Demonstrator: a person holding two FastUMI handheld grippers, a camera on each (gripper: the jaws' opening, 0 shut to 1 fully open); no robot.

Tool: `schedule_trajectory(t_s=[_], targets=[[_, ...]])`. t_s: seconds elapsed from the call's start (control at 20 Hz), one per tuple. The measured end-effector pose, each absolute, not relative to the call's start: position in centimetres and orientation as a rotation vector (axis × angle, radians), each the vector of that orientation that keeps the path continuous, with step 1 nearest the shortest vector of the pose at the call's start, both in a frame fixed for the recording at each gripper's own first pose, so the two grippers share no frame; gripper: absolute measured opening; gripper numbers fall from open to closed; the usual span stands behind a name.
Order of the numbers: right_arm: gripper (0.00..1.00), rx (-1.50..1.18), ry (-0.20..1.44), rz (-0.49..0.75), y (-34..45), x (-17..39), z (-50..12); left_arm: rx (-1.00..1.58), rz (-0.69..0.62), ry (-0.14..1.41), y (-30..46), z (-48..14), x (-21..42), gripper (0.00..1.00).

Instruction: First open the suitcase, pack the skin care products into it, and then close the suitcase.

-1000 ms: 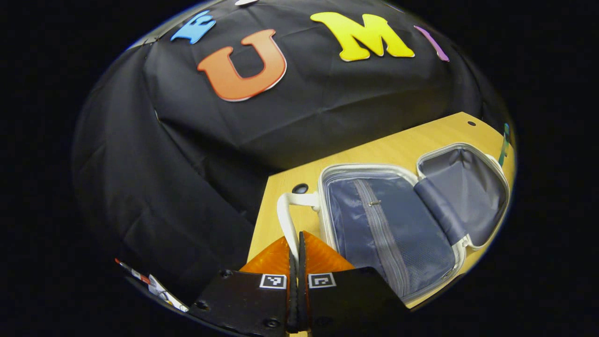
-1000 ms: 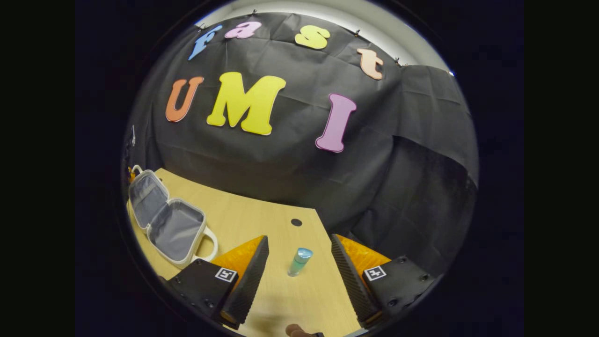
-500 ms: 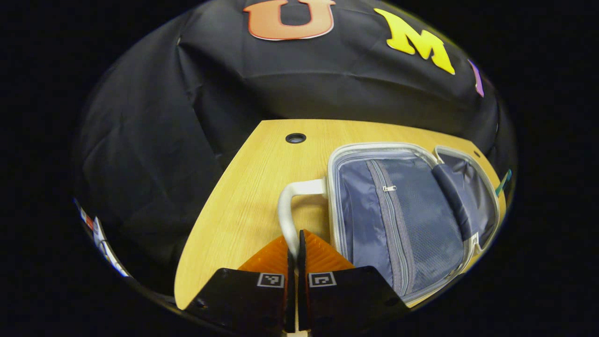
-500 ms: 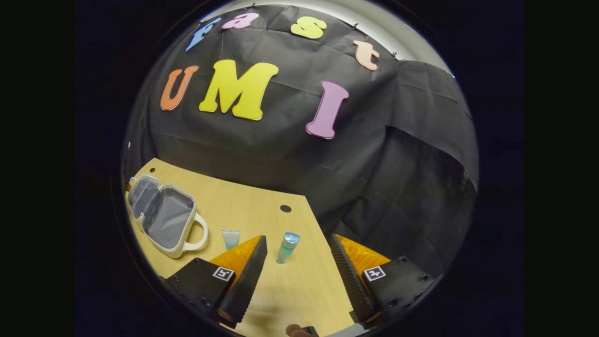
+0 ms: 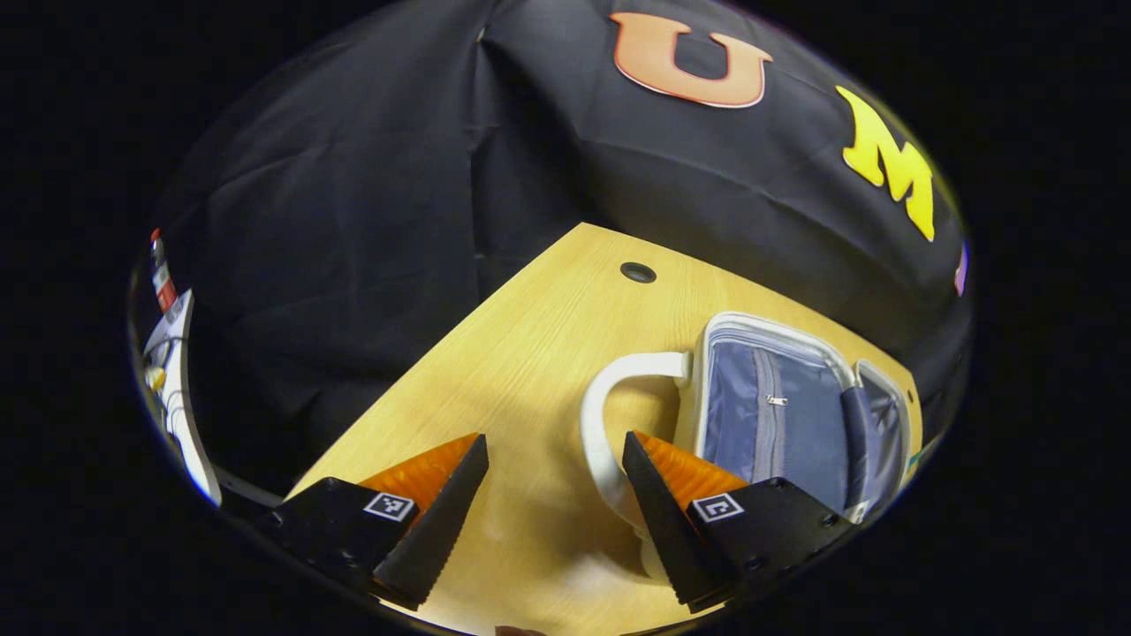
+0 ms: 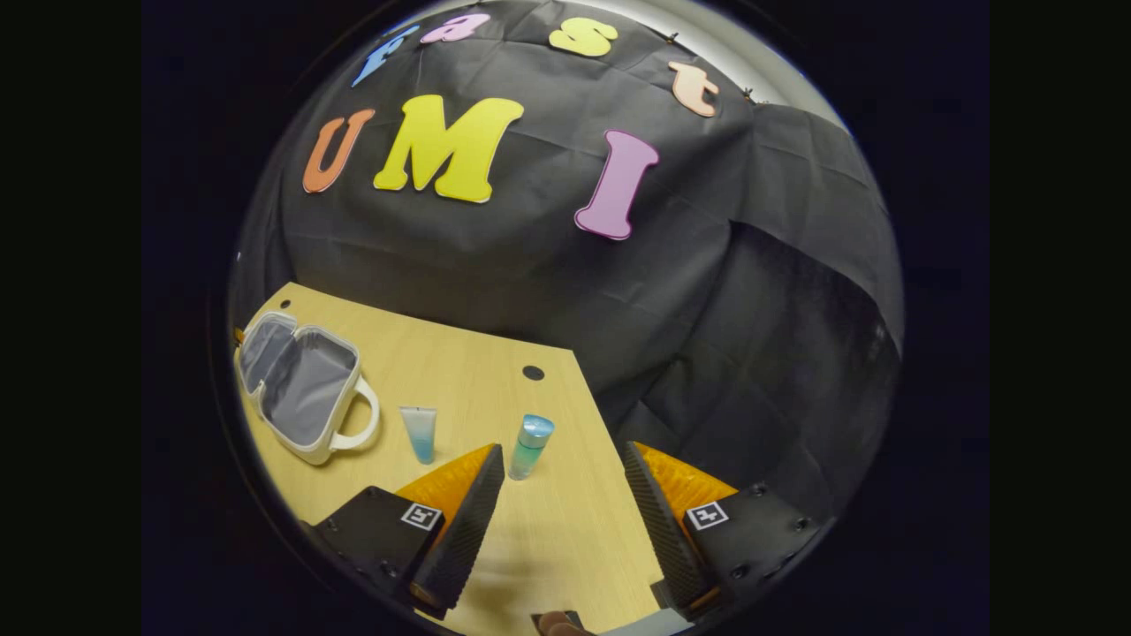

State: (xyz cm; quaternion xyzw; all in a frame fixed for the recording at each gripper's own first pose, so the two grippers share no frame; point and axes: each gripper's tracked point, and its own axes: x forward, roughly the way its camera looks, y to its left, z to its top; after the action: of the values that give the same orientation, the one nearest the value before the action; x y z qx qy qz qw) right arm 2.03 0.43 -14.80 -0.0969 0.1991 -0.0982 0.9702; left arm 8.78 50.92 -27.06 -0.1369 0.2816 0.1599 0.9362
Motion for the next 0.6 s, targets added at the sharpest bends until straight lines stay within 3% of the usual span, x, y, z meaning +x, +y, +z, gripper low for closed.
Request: schedule_trajectory(t_s=[0.25,0.6], targets=[[0.82,-0.187,0.403,-0.145,0.1,3.6,-15.7,-0.226,0.271,0.447,45.9,-20.0,7.2,0.98],[0.82,-0.189,0.365,-0.048,-0.8,5.3,-15.3,-0.182,0.044,0.336,29.5,-13.9,8.6,0.98]])
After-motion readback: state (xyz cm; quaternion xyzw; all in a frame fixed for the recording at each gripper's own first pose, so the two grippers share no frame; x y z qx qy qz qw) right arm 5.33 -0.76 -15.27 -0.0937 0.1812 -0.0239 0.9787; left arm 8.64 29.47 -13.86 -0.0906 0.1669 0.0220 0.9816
